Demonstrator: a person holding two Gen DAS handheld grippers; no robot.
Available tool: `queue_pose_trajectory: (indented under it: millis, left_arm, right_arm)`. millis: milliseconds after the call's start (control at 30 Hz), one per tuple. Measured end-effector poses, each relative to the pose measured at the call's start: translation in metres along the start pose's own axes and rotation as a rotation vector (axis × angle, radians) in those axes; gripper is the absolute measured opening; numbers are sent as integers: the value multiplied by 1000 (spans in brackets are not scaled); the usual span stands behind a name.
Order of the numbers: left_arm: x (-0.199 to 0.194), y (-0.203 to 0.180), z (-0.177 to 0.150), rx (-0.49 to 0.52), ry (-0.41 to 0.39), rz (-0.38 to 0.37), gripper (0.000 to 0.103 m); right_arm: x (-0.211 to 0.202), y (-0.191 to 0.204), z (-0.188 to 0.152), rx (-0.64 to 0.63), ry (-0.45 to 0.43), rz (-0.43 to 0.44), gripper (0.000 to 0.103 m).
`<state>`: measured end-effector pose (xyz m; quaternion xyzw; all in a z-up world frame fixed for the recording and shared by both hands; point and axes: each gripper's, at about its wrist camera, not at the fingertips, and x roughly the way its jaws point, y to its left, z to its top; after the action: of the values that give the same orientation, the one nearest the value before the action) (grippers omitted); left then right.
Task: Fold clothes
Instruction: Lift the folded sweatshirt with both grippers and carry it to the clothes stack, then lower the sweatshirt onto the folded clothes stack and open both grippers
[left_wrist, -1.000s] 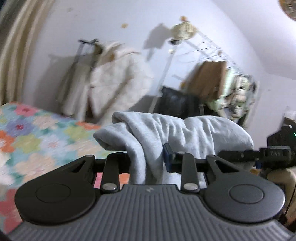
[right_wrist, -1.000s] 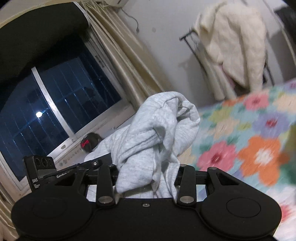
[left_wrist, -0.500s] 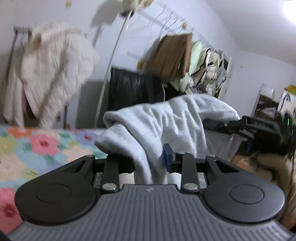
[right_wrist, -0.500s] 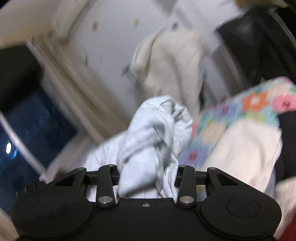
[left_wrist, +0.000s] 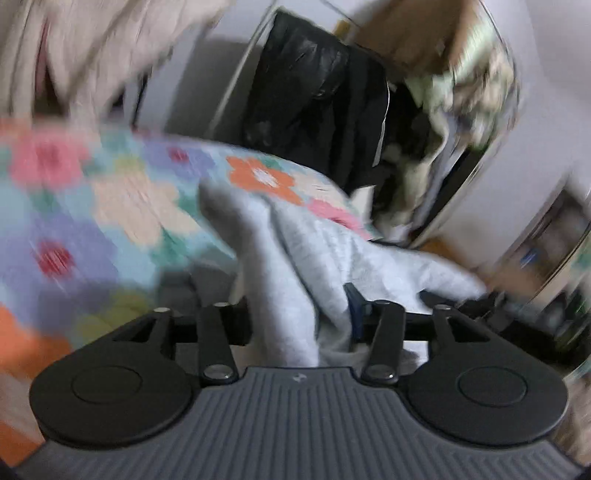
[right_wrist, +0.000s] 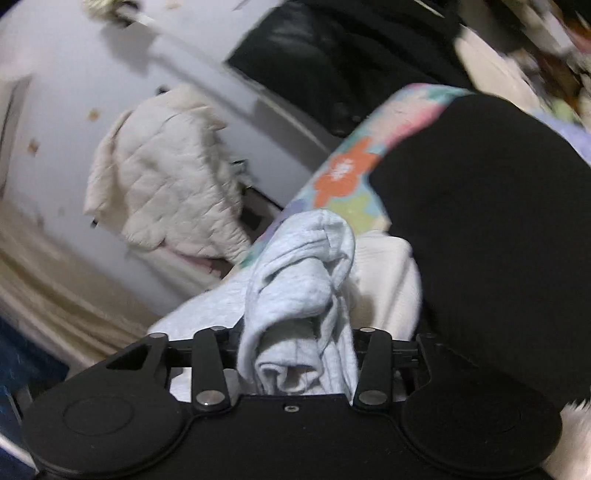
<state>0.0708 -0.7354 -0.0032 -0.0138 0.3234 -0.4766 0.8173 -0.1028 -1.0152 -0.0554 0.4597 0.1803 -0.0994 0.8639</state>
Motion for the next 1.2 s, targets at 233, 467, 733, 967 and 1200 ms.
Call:
queue_pose_trajectory:
  millis: [233, 467, 733, 967, 1200]
  left_arm:
    - [-61, -59, 33, 211, -127, 118, 51]
    - [-21, -81, 40, 282, 0, 75, 49]
    - [-10, -22, -9, 140, 6, 128, 45]
    - [-9, -31, -9, 146, 3, 155, 45]
    - [-61, -81, -19, 316, -29, 231, 74]
  right_arm:
    - [-17, 38, 11, -200, 12, -156, 67]
    - [-59, 71, 19, -433, -256, -143, 42]
    - [-4, 63, -11, -510, 41, -296, 39]
    - [-1, 59, -31, -529, 100, -285, 39]
    - [-34, 78, -31, -519, 87, -304, 65]
